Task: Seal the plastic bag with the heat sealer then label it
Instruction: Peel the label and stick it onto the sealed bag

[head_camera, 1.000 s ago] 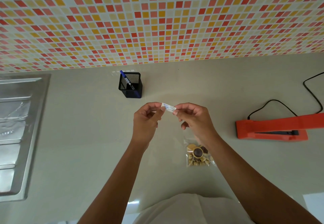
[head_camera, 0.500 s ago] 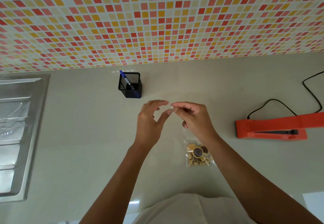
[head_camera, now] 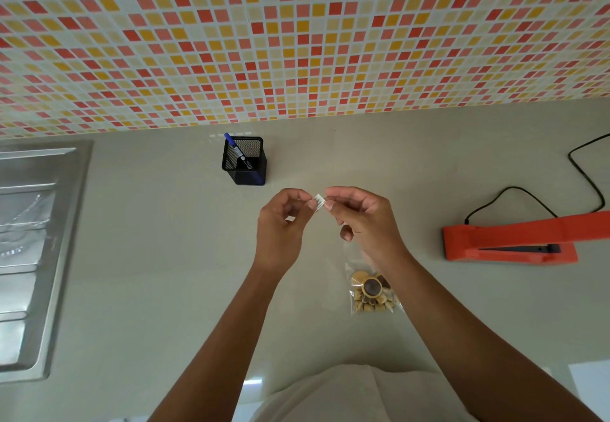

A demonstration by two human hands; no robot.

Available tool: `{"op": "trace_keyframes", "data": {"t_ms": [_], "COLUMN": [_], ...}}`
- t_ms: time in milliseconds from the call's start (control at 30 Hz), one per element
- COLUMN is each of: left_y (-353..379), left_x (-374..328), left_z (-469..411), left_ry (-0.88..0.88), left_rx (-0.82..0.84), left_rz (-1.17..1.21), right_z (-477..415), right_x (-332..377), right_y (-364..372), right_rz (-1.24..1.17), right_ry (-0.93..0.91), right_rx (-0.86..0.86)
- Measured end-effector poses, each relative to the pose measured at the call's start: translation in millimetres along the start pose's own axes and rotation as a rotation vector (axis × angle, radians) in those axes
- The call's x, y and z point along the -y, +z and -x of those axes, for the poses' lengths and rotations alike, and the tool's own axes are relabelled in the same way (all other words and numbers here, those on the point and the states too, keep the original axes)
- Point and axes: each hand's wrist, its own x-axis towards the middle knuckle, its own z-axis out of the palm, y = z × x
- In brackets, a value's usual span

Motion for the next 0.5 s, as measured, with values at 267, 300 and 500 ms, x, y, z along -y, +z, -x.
{"op": "trace_keyframes", "data": {"t_ms": [267, 300, 500], "left_y": [1.4, 1.6, 2.0], "left_x": [-3.3, -3.6, -1.8], "left_z": [3.6, 3.6, 4.2], "left_ry": [-0.002, -0.01, 0.002], "left_rx": [0.016, 0.017, 0.004], "left_rz": [-0.001, 0.001, -0.054], "right_z": [0.6, 0.8, 1.2], "right_x": [1.9, 2.1, 5.3], "right_y": [2.4, 2.6, 3.8], "right_rz": [-0.057, -0.056, -0.013], "right_ry": [0.045, 0.049, 0.041], "right_rx": [0.027, 0.028, 0.014]}}
